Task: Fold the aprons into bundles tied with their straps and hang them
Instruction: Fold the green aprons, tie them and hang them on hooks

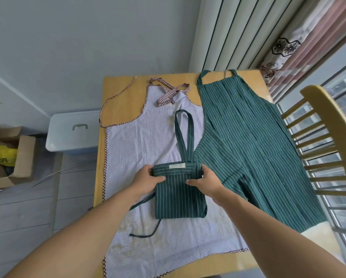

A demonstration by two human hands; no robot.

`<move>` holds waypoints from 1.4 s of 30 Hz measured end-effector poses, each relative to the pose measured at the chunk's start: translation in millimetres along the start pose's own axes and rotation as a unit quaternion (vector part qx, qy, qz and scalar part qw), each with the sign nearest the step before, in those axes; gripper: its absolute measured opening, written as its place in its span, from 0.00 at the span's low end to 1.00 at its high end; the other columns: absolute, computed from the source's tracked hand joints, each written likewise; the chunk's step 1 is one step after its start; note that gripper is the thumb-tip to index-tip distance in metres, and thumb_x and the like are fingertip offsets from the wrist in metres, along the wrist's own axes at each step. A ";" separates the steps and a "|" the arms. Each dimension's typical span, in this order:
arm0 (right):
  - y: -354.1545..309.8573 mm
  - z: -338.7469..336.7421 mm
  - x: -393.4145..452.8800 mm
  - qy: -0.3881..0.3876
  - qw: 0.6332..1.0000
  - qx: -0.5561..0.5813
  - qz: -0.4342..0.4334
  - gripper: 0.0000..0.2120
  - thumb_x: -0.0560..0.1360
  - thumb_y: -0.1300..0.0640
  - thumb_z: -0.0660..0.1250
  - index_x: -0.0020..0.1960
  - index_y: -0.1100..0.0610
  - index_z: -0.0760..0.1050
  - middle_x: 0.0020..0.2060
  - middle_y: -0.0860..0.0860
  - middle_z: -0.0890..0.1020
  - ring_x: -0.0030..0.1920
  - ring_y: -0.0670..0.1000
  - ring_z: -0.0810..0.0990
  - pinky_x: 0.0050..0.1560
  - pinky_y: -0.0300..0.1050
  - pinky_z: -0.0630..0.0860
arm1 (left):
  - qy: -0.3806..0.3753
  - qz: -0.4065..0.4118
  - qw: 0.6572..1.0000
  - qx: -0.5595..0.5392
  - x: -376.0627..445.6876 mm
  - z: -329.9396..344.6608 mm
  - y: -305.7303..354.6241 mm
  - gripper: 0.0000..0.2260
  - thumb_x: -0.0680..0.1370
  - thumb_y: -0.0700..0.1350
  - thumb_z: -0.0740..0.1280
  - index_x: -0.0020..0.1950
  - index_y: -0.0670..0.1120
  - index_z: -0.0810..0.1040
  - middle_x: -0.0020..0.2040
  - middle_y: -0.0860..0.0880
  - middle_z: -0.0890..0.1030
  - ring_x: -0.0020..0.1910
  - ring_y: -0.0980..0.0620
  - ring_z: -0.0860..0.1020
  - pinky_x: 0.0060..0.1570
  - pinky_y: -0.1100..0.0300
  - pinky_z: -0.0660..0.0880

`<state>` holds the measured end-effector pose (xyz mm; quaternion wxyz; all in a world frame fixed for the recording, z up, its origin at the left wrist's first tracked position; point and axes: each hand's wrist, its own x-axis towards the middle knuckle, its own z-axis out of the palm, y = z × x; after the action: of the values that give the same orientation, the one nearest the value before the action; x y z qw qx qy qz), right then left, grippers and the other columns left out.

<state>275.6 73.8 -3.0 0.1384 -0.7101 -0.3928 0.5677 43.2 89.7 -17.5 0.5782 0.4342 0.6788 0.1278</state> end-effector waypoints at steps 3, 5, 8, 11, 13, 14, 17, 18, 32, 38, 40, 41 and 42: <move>1.7 5.5 -3.6 0.043 0.995 -0.037 0.078 0.31 0.75 0.50 0.76 0.73 0.56 0.67 0.51 0.48 0.82 0.47 0.47 0.81 0.50 0.45 0.79 | 0.010 -0.054 0.999 0.002 3.6 7.5 0.6 0.04 0.77 0.45 0.74 0.50 0.48 0.82 0.51 0.50 0.85 0.52 0.50 0.83 0.59 0.52 0.79; 1.7 6.8 -7.5 0.040 0.992 -0.058 0.104 0.31 0.75 0.47 0.74 0.71 0.58 0.67 0.47 0.48 0.79 0.44 0.47 0.79 0.45 0.44 0.77 | -0.035 -0.117 0.992 -0.017 4.1 9.0 -1.2 0.09 0.78 0.48 0.73 0.54 0.46 0.81 0.58 0.48 0.84 0.56 0.49 0.81 0.62 0.54 0.77; 6.8 6.8 -9.2 0.004 0.987 -0.070 0.146 0.26 0.74 0.43 0.74 0.62 0.60 0.75 0.47 0.50 0.82 0.44 0.49 0.81 0.42 0.44 0.77 | -0.108 -0.178 0.977 -0.032 2.5 8.0 -3.7 0.22 0.76 0.52 0.74 0.67 0.45 0.77 0.66 0.48 0.80 0.64 0.47 0.77 0.70 0.51 0.71; 16.7 3.4 -7.5 -0.024 0.985 0.004 0.172 0.23 0.74 0.45 0.76 0.61 0.60 0.78 0.50 0.52 0.84 0.48 0.51 0.83 0.49 0.48 0.80 | -0.134 -0.184 0.973 -0.032 -0.1 8.3 -4.2 0.22 0.78 0.51 0.73 0.69 0.44 0.76 0.67 0.50 0.78 0.67 0.49 0.74 0.73 0.52 0.65; 21.6 -0.1 -9.3 -0.041 0.983 0.063 0.168 0.21 0.74 0.48 0.76 0.60 0.61 0.79 0.50 0.52 0.86 0.50 0.52 0.85 0.58 0.51 0.81 | -0.135 -0.181 0.974 -0.029 -0.3 9.4 -8.4 0.25 0.77 0.52 0.73 0.72 0.45 0.75 0.72 0.48 0.75 0.73 0.47 0.70 0.77 0.47 0.60; 23.1 -1.2 -10.3 -0.049 0.980 0.090 0.170 0.20 0.74 0.49 0.76 0.60 0.61 0.79 0.49 0.53 0.86 0.50 0.52 0.85 0.60 0.52 0.81 | -0.133 -0.180 0.974 -0.034 -1.5 9.5 -8.7 0.26 0.77 0.53 0.74 0.72 0.45 0.74 0.74 0.48 0.74 0.75 0.46 0.68 0.78 0.45 0.59; 25.2 -2.0 -15.8 -0.077 0.962 0.179 0.192 0.19 0.75 0.51 0.75 0.61 0.61 0.79 0.50 0.54 0.87 0.52 0.55 0.86 0.62 0.55 0.80 | -0.128 -0.179 0.973 -0.069 -3.6 10.4 -9.8 0.25 0.78 0.52 0.72 0.73 0.45 0.74 0.74 0.48 0.73 0.75 0.47 0.67 0.78 0.46 0.58; 24.9 -2.2 -17.7 -0.085 0.956 0.200 0.199 0.19 0.75 0.52 0.75 0.61 0.60 0.79 0.50 0.55 0.88 0.52 0.55 0.86 0.61 0.55 0.80 | -0.129 -0.180 0.972 -0.083 -4.8 11.2 -9.9 0.23 0.79 0.52 0.71 0.72 0.45 0.74 0.73 0.48 0.74 0.75 0.47 0.68 0.78 0.47 0.59; 39.3 6.9 -53.8 -0.148 0.921 0.288 0.215 0.19 0.77 0.56 0.71 0.65 0.62 0.76 0.54 0.59 0.86 0.55 0.57 0.86 0.56 0.53 0.82 | -0.154 -0.196 0.967 -0.059 -38.2 12.3 -13.5 0.26 0.78 0.62 0.69 0.68 0.47 0.76 0.58 0.43 0.83 0.51 0.45 0.85 0.43 0.50 0.84; 35.7 3.1 -76.4 -0.186 0.904 0.344 0.173 0.13 0.79 0.60 0.65 0.62 0.64 0.77 0.54 0.60 0.86 0.51 0.57 0.87 0.49 0.50 0.82 | -0.277 -0.227 0.904 -0.233 -52.7 15.9 -22.9 0.33 0.74 0.65 0.72 0.71 0.46 0.74 0.67 0.42 0.81 0.65 0.44 0.80 0.69 0.46 0.73; 35.9 -0.3 -79.0 -0.186 0.909 0.330 0.176 0.14 0.79 0.61 0.67 0.63 0.64 0.77 0.54 0.60 0.86 0.52 0.58 0.86 0.52 0.51 0.82 | -0.263 -0.218 0.897 -0.280 -53.9 19.1 -27.8 0.27 0.76 0.59 0.73 0.68 0.44 0.77 0.63 0.40 0.83 0.63 0.41 0.81 0.68 0.44 0.74; 37.5 -2.8 -80.6 -0.187 0.915 0.312 0.176 0.15 0.78 0.61 0.68 0.64 0.65 0.77 0.55 0.61 0.85 0.53 0.58 0.86 0.54 0.52 0.82 | -0.255 -0.212 0.901 -0.282 -55.8 20.1 -27.6 0.26 0.76 0.56 0.74 0.68 0.43 0.78 0.62 0.40 0.83 0.63 0.40 0.81 0.68 0.42 0.74; 39.1 -5.0 -81.5 -0.193 0.921 0.291 0.171 0.17 0.78 0.61 0.70 0.65 0.65 0.76 0.56 0.61 0.85 0.54 0.58 0.85 0.55 0.52 0.82 | -0.242 -0.203 0.908 -0.274 -54.4 20.8 -28.0 0.25 0.75 0.53 0.75 0.68 0.43 0.78 0.62 0.40 0.83 0.63 0.40 0.81 0.68 0.41 0.73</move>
<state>292.0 -8.8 30.3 0.1608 -0.5719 -0.1021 0.7979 46.9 26.3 -5.9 0.8348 0.1287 0.5294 0.0795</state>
